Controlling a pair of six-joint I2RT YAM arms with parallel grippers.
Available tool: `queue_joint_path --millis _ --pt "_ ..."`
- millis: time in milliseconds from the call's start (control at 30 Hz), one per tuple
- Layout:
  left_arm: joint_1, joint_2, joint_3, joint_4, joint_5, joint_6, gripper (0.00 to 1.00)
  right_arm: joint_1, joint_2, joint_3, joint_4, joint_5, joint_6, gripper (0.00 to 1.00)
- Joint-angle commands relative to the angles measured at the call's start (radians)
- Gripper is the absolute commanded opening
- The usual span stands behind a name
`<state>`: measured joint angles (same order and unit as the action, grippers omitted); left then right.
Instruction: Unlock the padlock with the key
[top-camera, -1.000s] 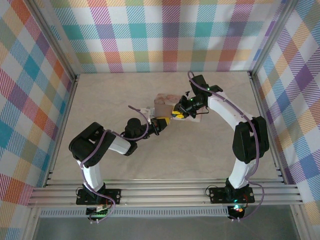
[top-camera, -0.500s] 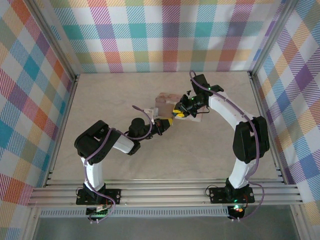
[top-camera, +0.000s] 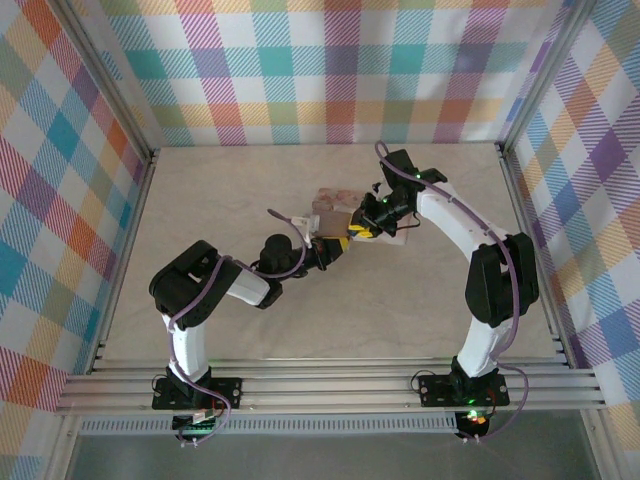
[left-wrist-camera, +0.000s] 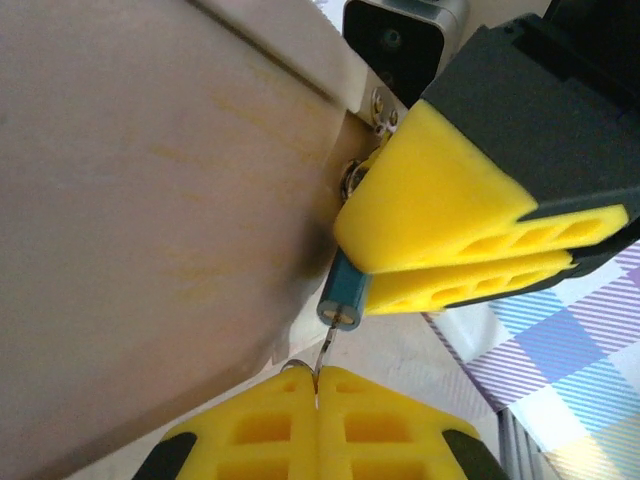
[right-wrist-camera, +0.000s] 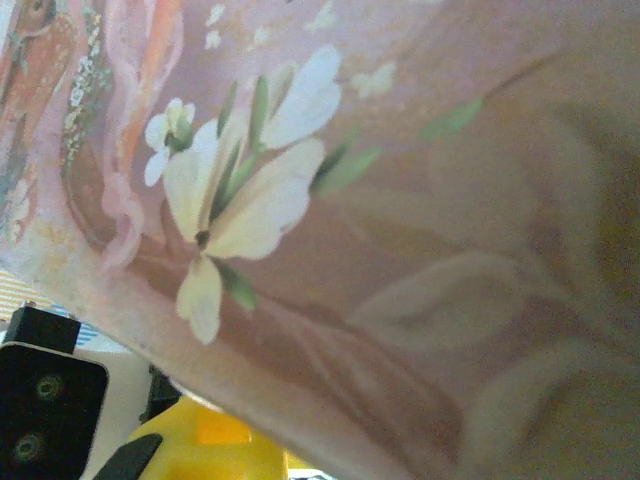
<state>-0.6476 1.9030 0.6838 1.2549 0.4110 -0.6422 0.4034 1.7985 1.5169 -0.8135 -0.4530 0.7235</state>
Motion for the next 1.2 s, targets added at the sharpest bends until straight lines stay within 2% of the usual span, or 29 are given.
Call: queue_joint_path --millis 0,233,333,433,500,567,667,800,933,1167 --pt "-0.004 0.015 0.060 0.056 0.008 -0.050 0.00 0.025 -0.030 0.022 -0.054 -0.017 -0.045 0.00" --pt "-0.010 0.064 0.097 0.070 0.009 -0.099 0.00 0.031 -0.029 0.013 -0.041 -0.033 -0.036 0.00" --pt "-0.030 0.052 0.104 0.031 0.001 -0.036 0.00 0.032 -0.027 -0.005 -0.031 -0.039 -0.027 0.00" --pt "-0.078 -0.007 0.076 -0.123 -0.057 0.181 0.00 0.032 -0.013 -0.009 -0.034 -0.065 -0.022 0.00" --pt "-0.136 -0.066 0.066 -0.320 -0.144 0.385 0.00 0.034 0.007 0.003 -0.066 -0.082 -0.038 0.00" --pt "-0.181 -0.101 0.077 -0.472 -0.251 0.529 0.00 0.034 0.023 0.017 -0.119 -0.088 -0.064 0.00" --pt "-0.215 -0.126 0.068 -0.547 -0.371 0.659 0.00 0.034 0.029 0.006 -0.162 -0.093 -0.088 0.00" --pt "-0.247 -0.135 0.076 -0.642 -0.449 0.779 0.00 0.034 0.027 -0.037 -0.160 -0.101 -0.094 0.00" --pt "-0.276 -0.129 0.052 -0.645 -0.472 0.775 0.00 0.036 0.011 -0.122 -0.083 -0.101 -0.068 0.00" --pt "-0.282 -0.091 -0.049 -0.466 -0.422 0.556 0.00 0.053 -0.023 -0.326 0.145 -0.115 -0.004 0.00"
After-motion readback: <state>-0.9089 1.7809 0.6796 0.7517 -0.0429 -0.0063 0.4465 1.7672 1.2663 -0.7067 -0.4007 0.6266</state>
